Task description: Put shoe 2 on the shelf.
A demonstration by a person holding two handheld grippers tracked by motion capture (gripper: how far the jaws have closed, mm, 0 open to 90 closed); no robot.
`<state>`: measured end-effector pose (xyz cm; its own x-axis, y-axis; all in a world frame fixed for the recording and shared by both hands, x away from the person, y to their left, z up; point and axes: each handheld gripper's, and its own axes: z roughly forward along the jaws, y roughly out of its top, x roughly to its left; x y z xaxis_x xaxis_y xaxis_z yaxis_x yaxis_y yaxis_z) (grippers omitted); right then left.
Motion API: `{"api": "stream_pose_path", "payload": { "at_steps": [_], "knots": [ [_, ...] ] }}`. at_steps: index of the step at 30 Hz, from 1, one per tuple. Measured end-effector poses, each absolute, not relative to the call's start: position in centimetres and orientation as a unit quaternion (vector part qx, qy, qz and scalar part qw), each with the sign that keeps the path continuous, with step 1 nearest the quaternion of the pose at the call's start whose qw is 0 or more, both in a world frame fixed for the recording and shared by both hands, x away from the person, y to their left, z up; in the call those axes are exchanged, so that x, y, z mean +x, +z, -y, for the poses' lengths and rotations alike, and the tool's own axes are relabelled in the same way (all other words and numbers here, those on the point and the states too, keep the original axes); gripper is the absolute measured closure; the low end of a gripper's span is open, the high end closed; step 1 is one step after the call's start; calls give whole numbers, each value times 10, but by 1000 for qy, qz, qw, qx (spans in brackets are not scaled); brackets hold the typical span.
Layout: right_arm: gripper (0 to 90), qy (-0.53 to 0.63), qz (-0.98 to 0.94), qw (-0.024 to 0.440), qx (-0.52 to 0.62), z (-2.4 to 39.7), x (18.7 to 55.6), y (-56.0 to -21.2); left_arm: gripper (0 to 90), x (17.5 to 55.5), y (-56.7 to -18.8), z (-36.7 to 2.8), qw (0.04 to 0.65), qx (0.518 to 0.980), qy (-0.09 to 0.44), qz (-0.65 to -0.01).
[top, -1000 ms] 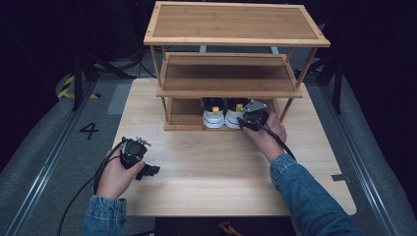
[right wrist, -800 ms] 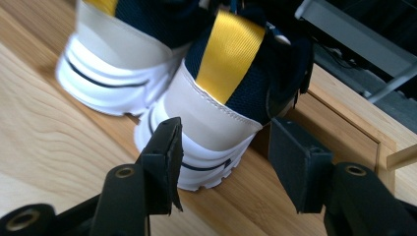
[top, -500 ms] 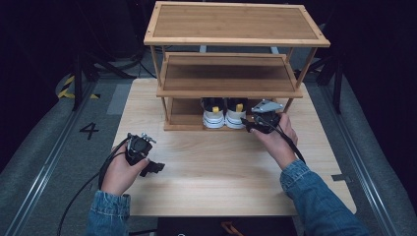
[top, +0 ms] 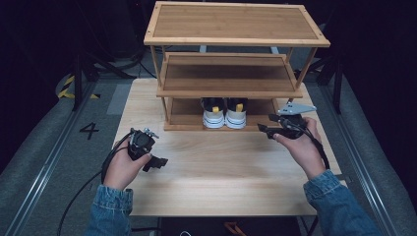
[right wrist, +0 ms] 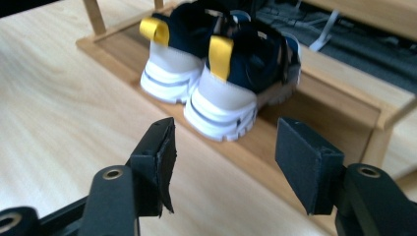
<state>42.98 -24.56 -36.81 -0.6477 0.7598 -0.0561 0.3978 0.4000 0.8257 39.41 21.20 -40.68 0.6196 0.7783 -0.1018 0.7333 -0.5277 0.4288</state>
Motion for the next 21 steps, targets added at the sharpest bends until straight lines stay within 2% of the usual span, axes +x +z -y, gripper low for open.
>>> {"api": "stream_pose_path", "payload": {
  "at_steps": [11,21],
  "knots": [
    [400,436,-793,163,394,302,411,-369,201,401,-405,-217,231,864,49,-444],
    [394,452,-782,151,402,344,400,-384,204,402,-411,-227,231,854,48,-463]
  ]
}}
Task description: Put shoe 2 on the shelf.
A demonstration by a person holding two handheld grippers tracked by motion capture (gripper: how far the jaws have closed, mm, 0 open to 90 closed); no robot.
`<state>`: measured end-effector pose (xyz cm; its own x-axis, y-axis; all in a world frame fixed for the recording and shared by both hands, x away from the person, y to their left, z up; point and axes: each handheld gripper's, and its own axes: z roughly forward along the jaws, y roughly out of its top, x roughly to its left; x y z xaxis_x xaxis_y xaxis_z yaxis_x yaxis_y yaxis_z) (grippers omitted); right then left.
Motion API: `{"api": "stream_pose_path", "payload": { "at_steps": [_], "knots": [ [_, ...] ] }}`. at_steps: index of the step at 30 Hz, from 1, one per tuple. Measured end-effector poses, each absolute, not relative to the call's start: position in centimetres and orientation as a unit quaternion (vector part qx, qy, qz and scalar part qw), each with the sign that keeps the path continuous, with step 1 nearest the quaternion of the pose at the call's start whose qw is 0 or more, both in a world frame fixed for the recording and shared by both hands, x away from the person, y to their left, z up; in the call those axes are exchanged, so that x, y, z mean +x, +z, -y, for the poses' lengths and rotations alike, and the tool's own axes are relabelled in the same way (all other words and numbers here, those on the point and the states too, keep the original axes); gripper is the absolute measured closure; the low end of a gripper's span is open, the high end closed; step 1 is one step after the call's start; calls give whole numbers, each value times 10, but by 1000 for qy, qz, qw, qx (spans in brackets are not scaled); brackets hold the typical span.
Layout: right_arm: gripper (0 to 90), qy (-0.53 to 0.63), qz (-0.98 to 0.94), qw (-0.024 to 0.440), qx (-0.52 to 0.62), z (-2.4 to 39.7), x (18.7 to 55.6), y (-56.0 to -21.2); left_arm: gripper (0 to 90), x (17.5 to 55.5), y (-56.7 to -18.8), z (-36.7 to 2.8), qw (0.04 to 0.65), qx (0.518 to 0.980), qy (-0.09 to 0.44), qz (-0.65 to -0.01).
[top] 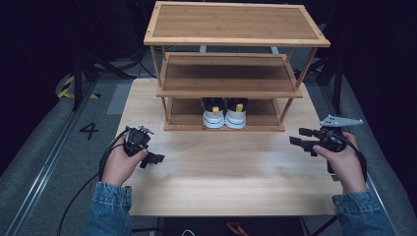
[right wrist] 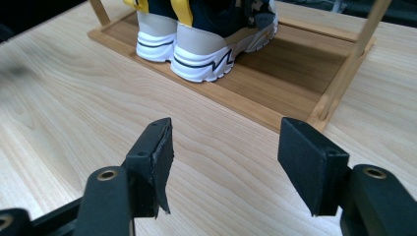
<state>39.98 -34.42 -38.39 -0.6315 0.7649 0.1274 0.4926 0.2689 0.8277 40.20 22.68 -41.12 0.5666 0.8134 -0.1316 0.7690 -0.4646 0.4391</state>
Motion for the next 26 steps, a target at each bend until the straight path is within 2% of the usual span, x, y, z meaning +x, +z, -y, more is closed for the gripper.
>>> {"api": "stream_pose_path", "payload": {
  "at_steps": [3,11,13,15,20,26],
  "knots": [
    [383,441,-797,144,387,352,400,-391,205,403,-413,-229,231,852,52,-467],
    [360,383,-820,173,390,368,400,-408,216,404,-421,-239,223,860,89,-449],
    [308,362,-824,151,408,373,399,-413,215,404,-422,-243,222,862,94,-446],
    [295,368,-820,153,411,376,399,-417,211,405,-424,-245,220,863,99,-443],
    [252,359,-817,164,420,382,402,-427,201,406,-427,-246,227,859,92,-449],
    [243,366,-814,165,419,383,403,-429,194,406,-425,-245,235,854,79,-457]
  ]
}}
